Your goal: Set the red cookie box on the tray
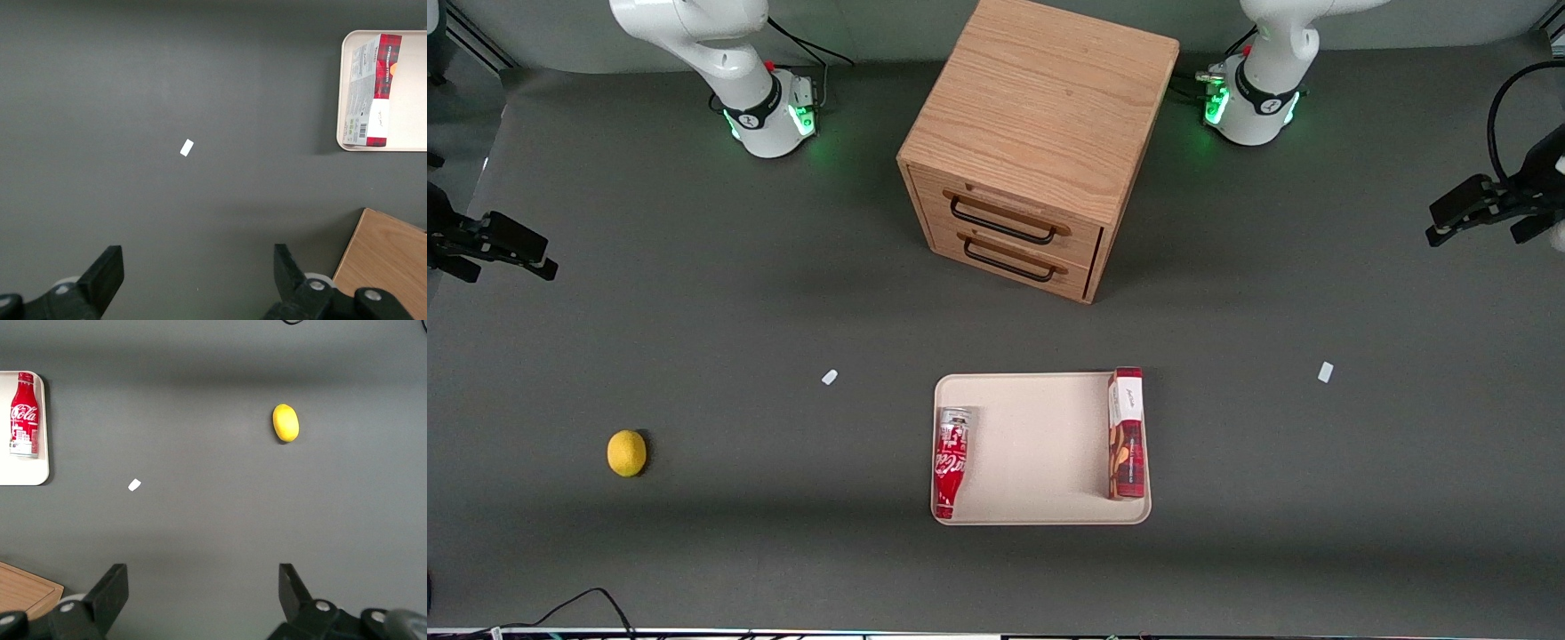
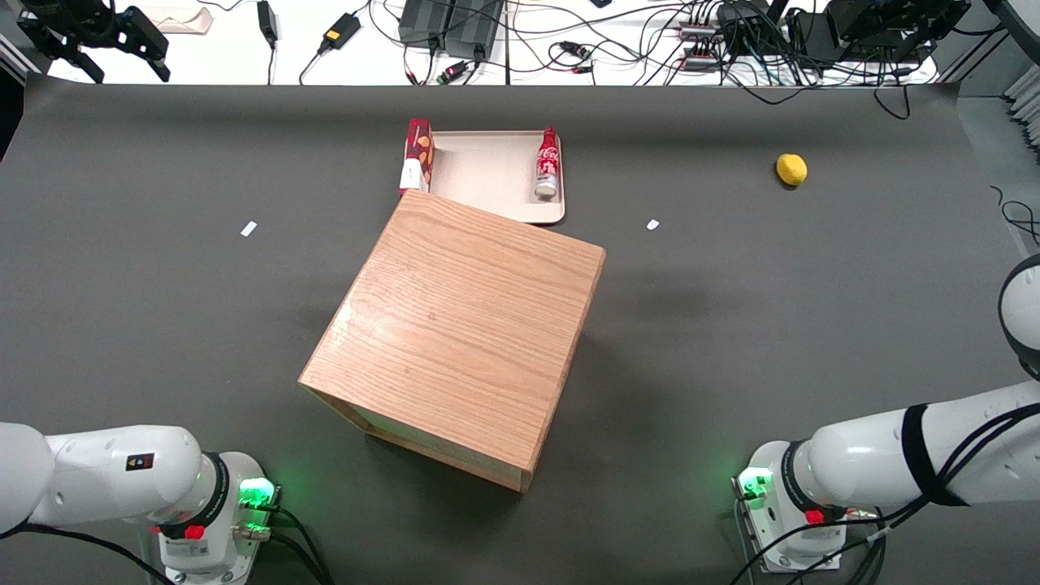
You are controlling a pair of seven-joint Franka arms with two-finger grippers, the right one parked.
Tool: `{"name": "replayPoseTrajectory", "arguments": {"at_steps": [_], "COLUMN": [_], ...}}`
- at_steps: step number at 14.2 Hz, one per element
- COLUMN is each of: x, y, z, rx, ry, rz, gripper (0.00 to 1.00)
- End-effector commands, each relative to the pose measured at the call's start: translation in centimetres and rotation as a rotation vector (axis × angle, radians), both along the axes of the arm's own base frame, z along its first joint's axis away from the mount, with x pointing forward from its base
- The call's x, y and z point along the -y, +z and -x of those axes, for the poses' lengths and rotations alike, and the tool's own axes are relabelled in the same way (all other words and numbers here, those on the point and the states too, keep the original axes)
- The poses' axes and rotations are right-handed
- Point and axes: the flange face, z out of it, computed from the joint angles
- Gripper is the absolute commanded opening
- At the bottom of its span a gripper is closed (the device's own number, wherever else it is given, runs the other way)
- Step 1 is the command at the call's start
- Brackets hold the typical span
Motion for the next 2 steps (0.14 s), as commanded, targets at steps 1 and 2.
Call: {"name": "replayPoseTrajectory", "arguments": {"at_steps": [1,2], "x": [-0.02,-0.03], "y": [0.36,0.42], "z": [1.34,1.31], "rx": [-0.002,-0.002], "ry": [-0.014,-0.014], "rz": [-0.006,-0.006], "gripper": [1.00,1.00]}}
